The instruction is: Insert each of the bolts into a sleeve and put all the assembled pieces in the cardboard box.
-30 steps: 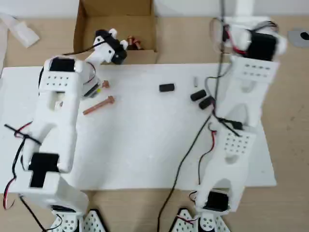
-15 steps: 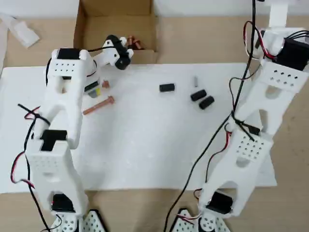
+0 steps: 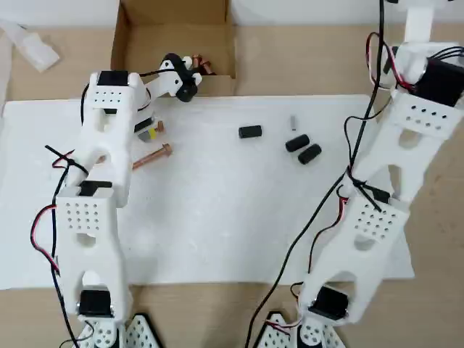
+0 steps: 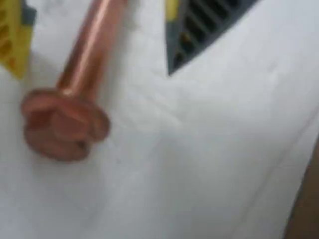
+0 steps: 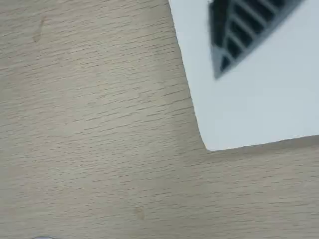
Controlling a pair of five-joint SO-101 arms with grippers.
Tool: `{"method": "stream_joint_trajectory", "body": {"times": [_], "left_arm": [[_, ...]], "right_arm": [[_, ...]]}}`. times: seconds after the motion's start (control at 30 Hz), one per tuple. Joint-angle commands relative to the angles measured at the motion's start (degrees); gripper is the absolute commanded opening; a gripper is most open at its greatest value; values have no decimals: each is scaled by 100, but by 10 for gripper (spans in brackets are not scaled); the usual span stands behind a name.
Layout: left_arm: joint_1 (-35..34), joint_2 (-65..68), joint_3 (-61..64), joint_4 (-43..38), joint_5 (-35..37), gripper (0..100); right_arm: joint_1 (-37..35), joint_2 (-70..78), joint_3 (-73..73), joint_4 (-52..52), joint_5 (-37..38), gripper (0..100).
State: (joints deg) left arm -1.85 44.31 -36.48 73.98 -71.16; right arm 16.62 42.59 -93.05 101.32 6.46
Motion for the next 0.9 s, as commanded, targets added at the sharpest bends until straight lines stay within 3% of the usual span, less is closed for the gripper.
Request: {"method": "stream_joint_trajectory", "body": {"times": [0.0,0.2,0.37,0.57,0.7,0.87], "left_arm": [[35,233,-484,26,-26,200],[53,646,-589,35,-26,185],[44,699,-607,352,-26,4],[18,646,-695,800,-26,12],[18,646,-1486,1591,70,13],[18,646,-3341,2541,791,14]], "right_arm": [[110,-444,-242,105,35,369],[75,-426,-233,105,35,369],[66,-418,-233,105,26,369],[66,-418,-233,114,18,369],[57,-418,-233,114,18,369],[-127,-453,-233,114,18,368]]}}
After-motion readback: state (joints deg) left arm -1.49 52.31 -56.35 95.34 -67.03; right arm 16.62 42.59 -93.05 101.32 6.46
